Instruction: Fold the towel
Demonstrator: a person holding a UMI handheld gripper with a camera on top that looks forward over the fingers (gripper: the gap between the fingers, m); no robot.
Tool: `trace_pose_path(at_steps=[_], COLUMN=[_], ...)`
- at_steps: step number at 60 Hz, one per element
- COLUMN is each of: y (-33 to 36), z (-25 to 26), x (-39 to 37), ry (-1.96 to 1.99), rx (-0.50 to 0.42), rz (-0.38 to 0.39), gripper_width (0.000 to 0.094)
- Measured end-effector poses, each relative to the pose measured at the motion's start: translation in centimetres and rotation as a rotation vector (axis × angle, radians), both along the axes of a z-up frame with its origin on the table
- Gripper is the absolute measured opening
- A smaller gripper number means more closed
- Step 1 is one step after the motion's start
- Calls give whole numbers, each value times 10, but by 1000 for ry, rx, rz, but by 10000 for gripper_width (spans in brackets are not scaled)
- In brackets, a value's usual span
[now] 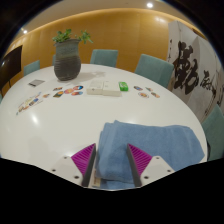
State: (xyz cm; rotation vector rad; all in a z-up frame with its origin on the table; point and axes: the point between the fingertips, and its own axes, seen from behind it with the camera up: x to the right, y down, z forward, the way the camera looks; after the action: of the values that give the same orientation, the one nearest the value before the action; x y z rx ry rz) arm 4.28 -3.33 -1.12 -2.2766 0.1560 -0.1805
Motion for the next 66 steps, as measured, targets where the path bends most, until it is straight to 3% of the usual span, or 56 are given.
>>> trace_pose_path(at_steps=[2, 5, 7, 8, 19, 28, 35, 42, 45, 47, 52, 55, 57, 66], y=[0, 2, 4, 5, 8, 9, 8, 12, 12, 11, 1, -8, -15, -50], z=[0, 1, 0, 1, 10, 91, 159, 149, 130, 110, 65, 58, 58, 93], x=[4, 4, 3, 6, -28, -95, -104, -62, -39, -20, 29, 52, 64, 75], ry=[-19, -46, -73, -91, 55, 294, 423, 400, 355, 336, 278, 227, 199, 122], rx=[2, 12, 14, 13, 10, 126, 228, 231, 187, 166, 86, 41, 29, 54], rz=[-2, 16, 41, 46, 81, 179, 178, 128, 88, 71, 2, -49, -71, -73], gripper_width=[505, 355, 137, 90, 69, 68, 68, 71, 101, 183, 536, 772, 880, 853])
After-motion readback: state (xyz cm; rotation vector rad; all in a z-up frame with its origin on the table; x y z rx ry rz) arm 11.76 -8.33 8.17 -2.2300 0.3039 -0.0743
